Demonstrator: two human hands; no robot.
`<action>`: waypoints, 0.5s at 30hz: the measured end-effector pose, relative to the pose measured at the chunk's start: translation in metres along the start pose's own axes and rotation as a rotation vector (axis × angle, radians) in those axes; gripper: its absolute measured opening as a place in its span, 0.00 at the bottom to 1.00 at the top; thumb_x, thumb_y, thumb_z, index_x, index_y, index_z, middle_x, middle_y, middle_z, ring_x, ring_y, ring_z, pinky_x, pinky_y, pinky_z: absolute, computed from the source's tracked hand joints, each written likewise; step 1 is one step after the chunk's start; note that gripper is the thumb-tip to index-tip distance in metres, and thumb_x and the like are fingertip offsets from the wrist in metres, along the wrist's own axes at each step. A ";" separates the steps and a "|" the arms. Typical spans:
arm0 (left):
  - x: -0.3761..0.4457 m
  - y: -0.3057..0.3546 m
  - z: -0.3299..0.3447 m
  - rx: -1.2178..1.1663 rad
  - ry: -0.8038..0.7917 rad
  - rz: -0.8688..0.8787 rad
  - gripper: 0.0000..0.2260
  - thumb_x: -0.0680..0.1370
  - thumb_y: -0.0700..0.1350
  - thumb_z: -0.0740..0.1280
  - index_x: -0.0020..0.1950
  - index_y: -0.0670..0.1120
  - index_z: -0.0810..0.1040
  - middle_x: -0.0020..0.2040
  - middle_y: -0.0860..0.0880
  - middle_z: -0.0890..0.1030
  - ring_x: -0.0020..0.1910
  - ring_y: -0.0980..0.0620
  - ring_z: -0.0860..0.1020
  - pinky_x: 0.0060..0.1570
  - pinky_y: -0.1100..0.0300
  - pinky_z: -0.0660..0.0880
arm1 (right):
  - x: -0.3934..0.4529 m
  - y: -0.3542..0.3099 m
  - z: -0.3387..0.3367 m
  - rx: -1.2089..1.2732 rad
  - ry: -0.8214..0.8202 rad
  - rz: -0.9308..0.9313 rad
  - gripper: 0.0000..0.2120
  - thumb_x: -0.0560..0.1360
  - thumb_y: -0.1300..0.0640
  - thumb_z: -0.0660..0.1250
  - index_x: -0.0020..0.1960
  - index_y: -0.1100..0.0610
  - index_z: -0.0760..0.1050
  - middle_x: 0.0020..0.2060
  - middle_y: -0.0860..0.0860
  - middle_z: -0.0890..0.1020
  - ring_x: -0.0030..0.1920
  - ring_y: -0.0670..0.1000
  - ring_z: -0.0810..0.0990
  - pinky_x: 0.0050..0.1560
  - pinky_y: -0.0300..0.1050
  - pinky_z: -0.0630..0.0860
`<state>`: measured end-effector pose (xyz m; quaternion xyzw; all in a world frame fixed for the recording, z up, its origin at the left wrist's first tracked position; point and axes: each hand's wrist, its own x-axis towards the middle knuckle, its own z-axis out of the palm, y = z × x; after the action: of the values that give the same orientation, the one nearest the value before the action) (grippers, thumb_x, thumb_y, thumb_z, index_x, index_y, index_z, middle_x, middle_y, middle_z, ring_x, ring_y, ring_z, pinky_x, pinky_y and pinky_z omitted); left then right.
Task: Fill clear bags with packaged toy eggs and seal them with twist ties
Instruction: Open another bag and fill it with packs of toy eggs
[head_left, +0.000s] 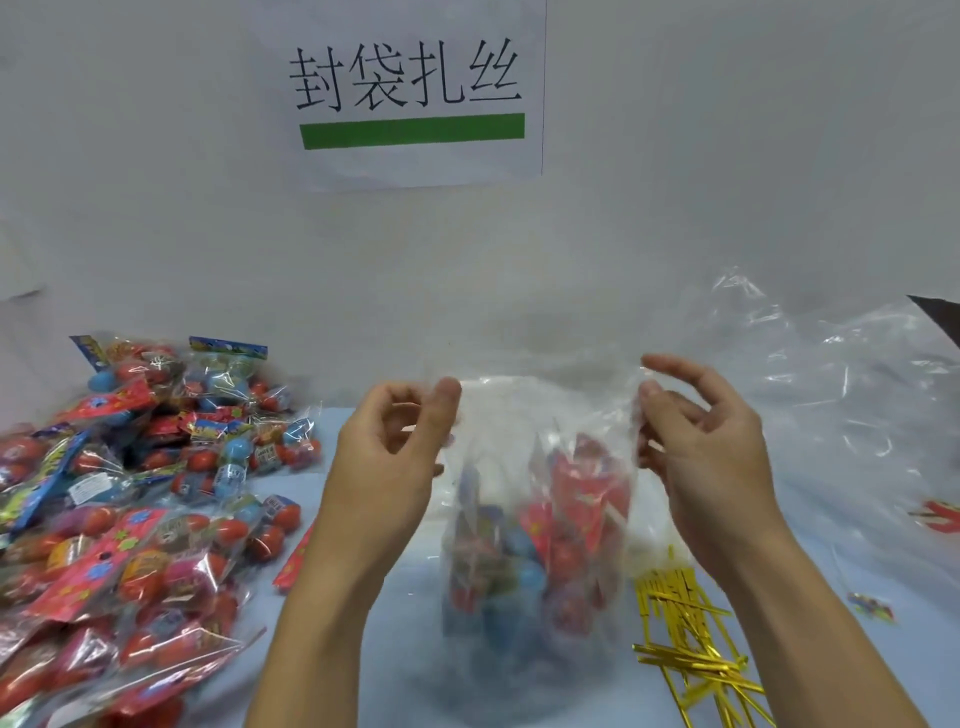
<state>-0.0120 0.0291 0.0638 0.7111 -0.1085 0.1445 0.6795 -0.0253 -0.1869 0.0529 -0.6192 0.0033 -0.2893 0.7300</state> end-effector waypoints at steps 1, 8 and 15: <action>-0.001 -0.002 -0.001 -0.015 -0.051 -0.059 0.28 0.67 0.73 0.69 0.52 0.52 0.79 0.49 0.54 0.84 0.51 0.55 0.83 0.46 0.58 0.78 | 0.000 0.003 -0.001 -0.040 -0.004 0.019 0.09 0.81 0.61 0.65 0.57 0.50 0.79 0.28 0.49 0.77 0.29 0.47 0.72 0.32 0.40 0.72; -0.006 -0.001 -0.006 0.216 -0.375 -0.048 0.27 0.63 0.68 0.72 0.60 0.62 0.77 0.56 0.64 0.82 0.59 0.64 0.79 0.65 0.52 0.73 | -0.001 -0.008 -0.002 -0.274 0.000 -0.044 0.10 0.81 0.59 0.64 0.52 0.45 0.81 0.30 0.50 0.78 0.30 0.45 0.73 0.32 0.39 0.73; -0.007 0.009 0.009 0.037 -0.307 0.049 0.16 0.74 0.59 0.65 0.55 0.52 0.81 0.52 0.54 0.85 0.53 0.57 0.83 0.58 0.55 0.78 | 0.004 -0.058 0.010 -0.517 -0.059 -0.353 0.07 0.77 0.52 0.66 0.46 0.46 0.84 0.42 0.42 0.85 0.45 0.42 0.82 0.43 0.34 0.76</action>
<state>-0.0207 0.0192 0.0692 0.7343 -0.2257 0.0527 0.6381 -0.0427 -0.1830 0.1091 -0.7833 -0.0523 -0.3830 0.4868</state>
